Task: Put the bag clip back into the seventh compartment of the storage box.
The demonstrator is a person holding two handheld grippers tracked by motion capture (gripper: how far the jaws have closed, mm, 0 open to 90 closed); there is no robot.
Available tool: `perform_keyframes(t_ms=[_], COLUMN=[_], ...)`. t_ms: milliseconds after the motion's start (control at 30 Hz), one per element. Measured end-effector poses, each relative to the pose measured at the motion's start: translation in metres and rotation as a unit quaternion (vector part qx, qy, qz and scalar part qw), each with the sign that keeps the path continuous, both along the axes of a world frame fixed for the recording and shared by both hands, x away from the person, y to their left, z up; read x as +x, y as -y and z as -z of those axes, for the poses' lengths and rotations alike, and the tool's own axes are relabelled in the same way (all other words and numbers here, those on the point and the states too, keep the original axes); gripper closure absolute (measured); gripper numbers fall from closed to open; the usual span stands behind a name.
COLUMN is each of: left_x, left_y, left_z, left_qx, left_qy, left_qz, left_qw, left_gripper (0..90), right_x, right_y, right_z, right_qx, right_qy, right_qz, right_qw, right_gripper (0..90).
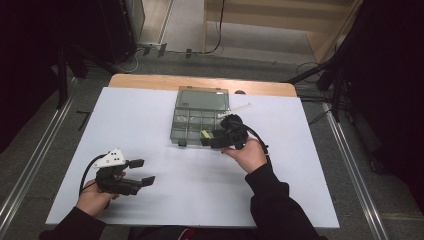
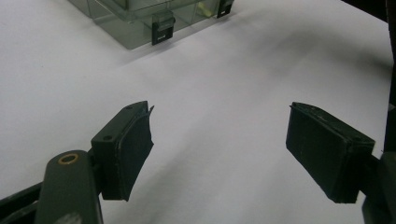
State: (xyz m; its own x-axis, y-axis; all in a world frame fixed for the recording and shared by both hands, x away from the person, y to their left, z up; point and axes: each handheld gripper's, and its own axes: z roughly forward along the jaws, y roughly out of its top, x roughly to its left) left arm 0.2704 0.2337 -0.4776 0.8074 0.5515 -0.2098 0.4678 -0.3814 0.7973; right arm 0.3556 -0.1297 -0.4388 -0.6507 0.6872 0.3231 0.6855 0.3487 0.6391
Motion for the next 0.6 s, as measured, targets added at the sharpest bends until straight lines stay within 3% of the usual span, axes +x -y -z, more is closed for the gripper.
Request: perform_keyframes(t_ms=[200, 400, 600], left_x=[-0.001, -0.001, 0.000], left_y=[-0.001, -0.001, 0.000], left_z=[-0.001, -0.001, 0.000], left_qx=[-0.003, -0.002, -0.001], left_qy=[0.003, 0.004, 0.002], left_qz=[0.001, 0.001, 0.001], left_qw=[1.0000, 1.0000, 1.0000], left_gripper=[22.0, 21.9, 22.0], right_x=[-0.010, -0.020, -0.033], right_y=[-0.004, -0.006, -0.006], right_z=[0.002, 0.004, 0.007], right_qx=[0.000, 0.024, 0.016], right_qy=[0.011, 0.012, 0.024], right_qz=[-0.024, -0.036, -0.053], right_qw=[0.9997, 0.9990, 0.9982], right_gripper=[29.7, 24.4, 22.8])
